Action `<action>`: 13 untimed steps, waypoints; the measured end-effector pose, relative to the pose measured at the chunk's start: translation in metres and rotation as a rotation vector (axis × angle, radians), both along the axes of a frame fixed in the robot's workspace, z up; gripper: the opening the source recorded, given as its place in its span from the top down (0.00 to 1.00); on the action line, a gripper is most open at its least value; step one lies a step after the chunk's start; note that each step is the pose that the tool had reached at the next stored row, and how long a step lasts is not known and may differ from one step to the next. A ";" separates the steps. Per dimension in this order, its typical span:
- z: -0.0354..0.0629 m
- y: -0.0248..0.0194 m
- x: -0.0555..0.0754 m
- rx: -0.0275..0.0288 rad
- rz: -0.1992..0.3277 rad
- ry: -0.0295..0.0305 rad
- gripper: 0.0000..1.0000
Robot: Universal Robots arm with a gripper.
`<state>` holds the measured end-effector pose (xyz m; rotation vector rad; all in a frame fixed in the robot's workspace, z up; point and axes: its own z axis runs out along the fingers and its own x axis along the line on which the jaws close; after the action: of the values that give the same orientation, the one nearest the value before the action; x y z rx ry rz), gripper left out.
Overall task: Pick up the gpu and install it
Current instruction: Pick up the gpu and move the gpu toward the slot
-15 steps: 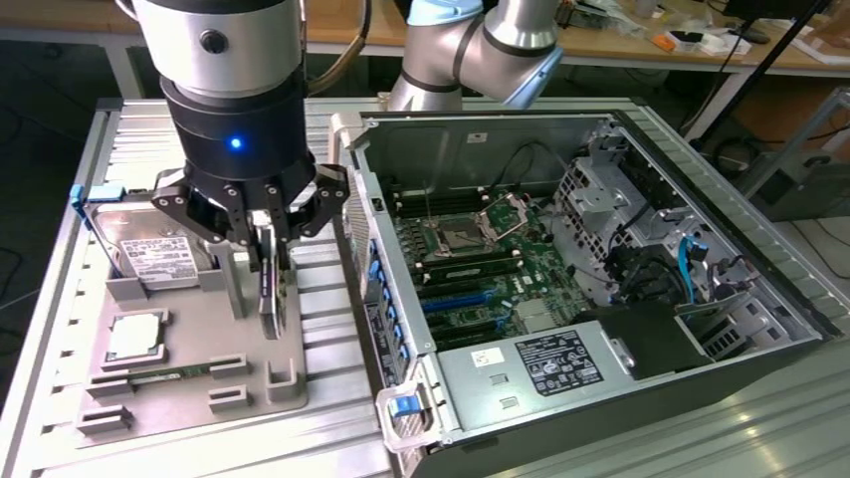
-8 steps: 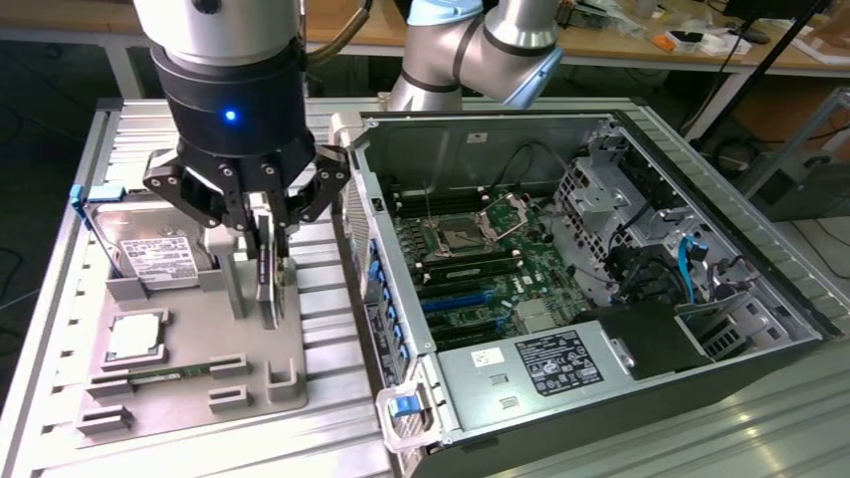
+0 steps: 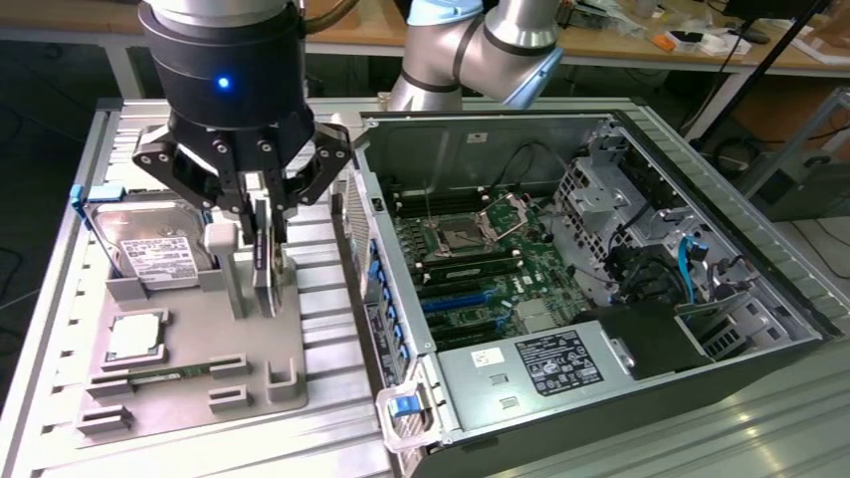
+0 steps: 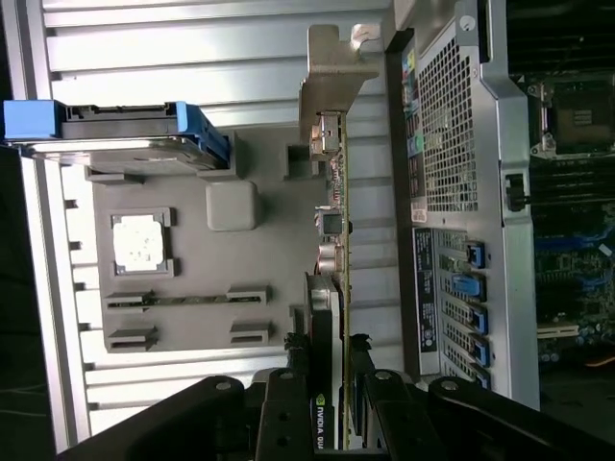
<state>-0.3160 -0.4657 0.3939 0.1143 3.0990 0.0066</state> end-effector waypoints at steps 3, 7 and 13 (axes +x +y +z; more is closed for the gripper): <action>0.0053 0.0000 0.000 0.0001 0.000 -0.0001 0.73; 0.0112 0.0000 -0.001 0.0001 0.000 -0.0001 0.73; 0.0186 0.0000 -0.001 -0.0001 0.000 -0.0001 0.73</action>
<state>-0.3172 -0.4657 0.4125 0.1143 3.0989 0.0065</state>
